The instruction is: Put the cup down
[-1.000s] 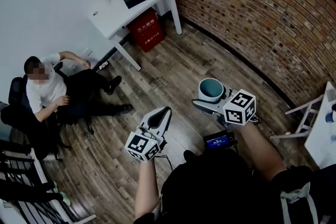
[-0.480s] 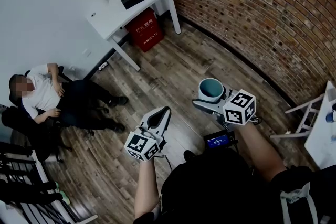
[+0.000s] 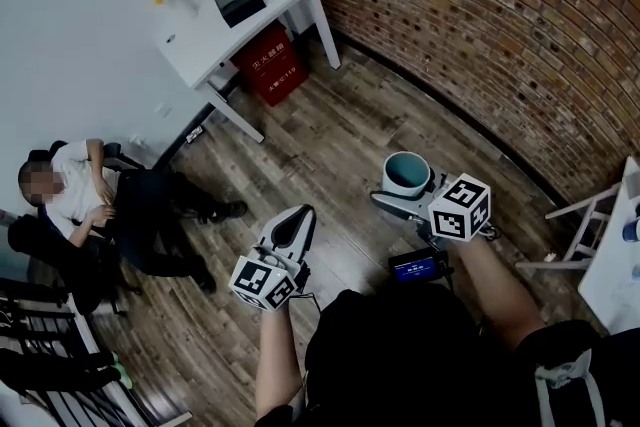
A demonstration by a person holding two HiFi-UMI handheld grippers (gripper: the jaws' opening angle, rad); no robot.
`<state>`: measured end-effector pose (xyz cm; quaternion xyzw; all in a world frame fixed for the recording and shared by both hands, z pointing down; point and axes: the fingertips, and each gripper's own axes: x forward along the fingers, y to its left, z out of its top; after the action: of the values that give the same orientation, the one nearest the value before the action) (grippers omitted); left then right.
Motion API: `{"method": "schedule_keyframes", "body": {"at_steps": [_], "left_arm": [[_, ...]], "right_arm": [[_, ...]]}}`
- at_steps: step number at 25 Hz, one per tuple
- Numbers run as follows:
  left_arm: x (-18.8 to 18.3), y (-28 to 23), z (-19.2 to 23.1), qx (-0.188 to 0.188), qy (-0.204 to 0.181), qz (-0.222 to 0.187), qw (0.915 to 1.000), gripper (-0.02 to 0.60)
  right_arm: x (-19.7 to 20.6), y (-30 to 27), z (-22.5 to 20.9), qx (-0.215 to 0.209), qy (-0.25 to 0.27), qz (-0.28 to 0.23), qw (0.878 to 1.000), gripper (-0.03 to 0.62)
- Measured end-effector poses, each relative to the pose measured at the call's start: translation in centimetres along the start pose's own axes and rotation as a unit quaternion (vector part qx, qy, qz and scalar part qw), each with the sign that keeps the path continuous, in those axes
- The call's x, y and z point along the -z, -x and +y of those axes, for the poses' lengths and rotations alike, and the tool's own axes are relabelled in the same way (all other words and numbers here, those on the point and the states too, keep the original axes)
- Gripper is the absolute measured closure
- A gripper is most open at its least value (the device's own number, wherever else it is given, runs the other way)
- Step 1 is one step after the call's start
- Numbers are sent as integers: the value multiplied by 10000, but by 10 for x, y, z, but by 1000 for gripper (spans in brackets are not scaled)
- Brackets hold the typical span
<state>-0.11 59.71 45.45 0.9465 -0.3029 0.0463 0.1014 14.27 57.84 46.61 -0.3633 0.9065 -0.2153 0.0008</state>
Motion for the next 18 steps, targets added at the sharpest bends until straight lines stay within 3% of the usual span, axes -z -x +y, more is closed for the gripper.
{"method": "schedule_keyframes", "body": {"at_steps": [10, 18], "left_arm": [[12, -37, 37, -114, 143, 232, 9996, 555], [5, -87, 133, 53, 301, 82, 9995, 555]], "right_arm": [[-1, -15, -51, 118, -253, 81, 9996, 187], [-31, -92, -109, 276, -234, 124, 9993, 187]]}}
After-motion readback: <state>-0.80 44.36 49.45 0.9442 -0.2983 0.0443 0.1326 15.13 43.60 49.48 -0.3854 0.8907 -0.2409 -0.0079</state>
